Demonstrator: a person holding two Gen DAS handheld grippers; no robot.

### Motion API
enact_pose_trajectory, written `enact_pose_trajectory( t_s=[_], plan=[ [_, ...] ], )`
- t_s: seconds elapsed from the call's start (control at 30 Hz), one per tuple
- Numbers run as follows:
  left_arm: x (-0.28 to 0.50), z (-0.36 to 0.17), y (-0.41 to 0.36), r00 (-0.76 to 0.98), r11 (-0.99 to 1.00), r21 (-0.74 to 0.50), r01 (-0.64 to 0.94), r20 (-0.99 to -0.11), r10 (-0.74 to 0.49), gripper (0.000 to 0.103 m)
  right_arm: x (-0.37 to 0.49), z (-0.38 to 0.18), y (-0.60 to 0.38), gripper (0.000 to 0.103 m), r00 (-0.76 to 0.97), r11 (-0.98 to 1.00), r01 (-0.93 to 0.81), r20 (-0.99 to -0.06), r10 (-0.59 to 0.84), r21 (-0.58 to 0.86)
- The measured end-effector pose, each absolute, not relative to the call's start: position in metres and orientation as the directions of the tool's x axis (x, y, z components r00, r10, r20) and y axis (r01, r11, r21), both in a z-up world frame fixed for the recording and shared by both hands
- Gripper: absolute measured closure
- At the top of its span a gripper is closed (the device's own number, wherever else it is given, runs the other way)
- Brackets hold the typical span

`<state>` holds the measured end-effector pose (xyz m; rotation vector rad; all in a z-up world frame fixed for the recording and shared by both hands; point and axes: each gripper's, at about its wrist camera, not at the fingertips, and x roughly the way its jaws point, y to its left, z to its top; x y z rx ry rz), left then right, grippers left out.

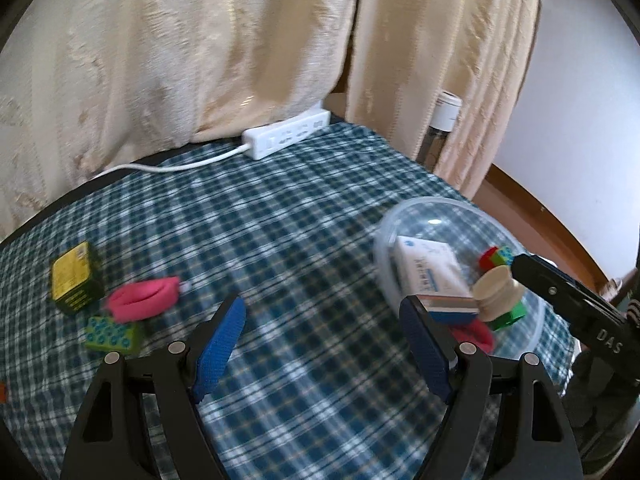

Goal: Organize objects
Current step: 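Withdraw both grippers, moving the left to the lime dotted block and right to the pink tube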

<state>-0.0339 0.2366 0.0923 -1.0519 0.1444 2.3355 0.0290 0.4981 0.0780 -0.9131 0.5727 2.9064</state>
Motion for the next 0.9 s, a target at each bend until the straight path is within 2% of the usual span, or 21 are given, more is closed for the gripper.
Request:
enact_pose_trajectory(
  t_s=[0.13,0.33,0.9],
  plan=[
    [-0.042,0.088,0.216,-0.542,-0.854,-0.125,-0.506,-0.723,0.427,0.022,0.026,0.079,0.485,0.043,-0.821,-0.936,-0.126,-0.564,-0.087,0.329],
    [-0.055,0.081,0.184,-0.564,-0.890,-0.116,-0.440,-0.735,0.375,0.022,0.020,0.080,0.465,0.036,-0.815,-0.943,-0.089,-0.567,-0.117,0.322],
    [-0.085,0.050,0.122,-0.574,-0.947,-0.105,-0.303,-0.773,0.269,0.022,0.002,0.074,0.418,0.031,-0.778,-0.954,-0.007,-0.601,-0.183,0.299]
  ],
)
